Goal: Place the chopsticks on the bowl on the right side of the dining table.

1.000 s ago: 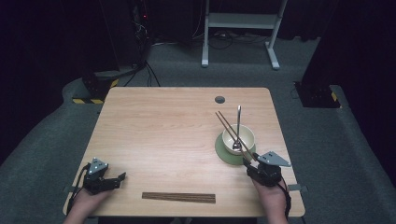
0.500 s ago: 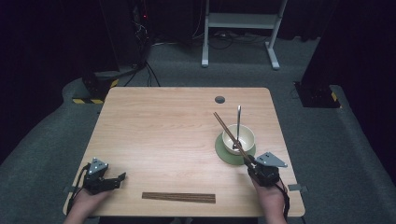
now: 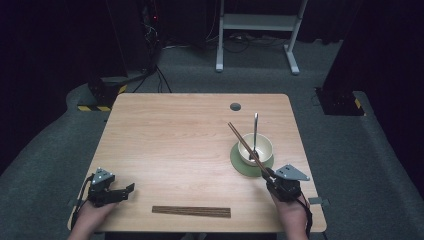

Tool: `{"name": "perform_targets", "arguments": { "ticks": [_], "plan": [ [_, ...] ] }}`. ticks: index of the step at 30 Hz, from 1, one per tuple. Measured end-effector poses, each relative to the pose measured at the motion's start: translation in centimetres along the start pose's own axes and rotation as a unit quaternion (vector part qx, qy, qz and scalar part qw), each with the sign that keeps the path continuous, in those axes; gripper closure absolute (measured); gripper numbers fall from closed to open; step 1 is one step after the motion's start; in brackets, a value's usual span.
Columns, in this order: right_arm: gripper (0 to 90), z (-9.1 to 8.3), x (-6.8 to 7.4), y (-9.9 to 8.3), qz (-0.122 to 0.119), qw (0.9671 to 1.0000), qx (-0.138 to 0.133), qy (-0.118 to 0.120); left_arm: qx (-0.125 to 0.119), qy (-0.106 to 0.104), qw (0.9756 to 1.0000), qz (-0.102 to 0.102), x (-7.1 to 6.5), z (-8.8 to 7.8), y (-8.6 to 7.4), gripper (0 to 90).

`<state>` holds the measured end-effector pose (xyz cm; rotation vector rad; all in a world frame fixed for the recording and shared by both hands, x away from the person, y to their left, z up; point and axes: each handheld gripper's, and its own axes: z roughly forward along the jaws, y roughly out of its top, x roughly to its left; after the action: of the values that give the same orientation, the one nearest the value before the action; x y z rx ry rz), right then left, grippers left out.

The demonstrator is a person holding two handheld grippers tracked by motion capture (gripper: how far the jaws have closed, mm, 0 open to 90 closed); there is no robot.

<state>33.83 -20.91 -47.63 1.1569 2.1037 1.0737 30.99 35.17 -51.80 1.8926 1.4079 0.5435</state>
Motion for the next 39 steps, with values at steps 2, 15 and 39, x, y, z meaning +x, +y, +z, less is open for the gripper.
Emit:
{"name": "perform_targets", "arguments": {
  "ticks": [2, 15, 39],
  "plan": [
    [76.3, -0.1, -0.1, 0.1, 0.000, 1.0000, -0.003, -0.001, -0.016, 0.006, 0.9999, 0.002, -0.2, -0.5, 0.7, 12.0],
    [63.0, 0.0, -0.3, -0.1, 0.003, 0.9999, 0.003, -0.010, -0.047, -0.028, 0.9980, 0.031, -3.6, 0.1, 7.0, 14.8],
    [54.7, -0.3, -3.4, -0.3, 0.031, 0.9981, 0.023, -0.049, -0.062, -0.072, 0.9907, 0.097, -14.6, 8.0, 13.0, 16.6]
  ]
}}
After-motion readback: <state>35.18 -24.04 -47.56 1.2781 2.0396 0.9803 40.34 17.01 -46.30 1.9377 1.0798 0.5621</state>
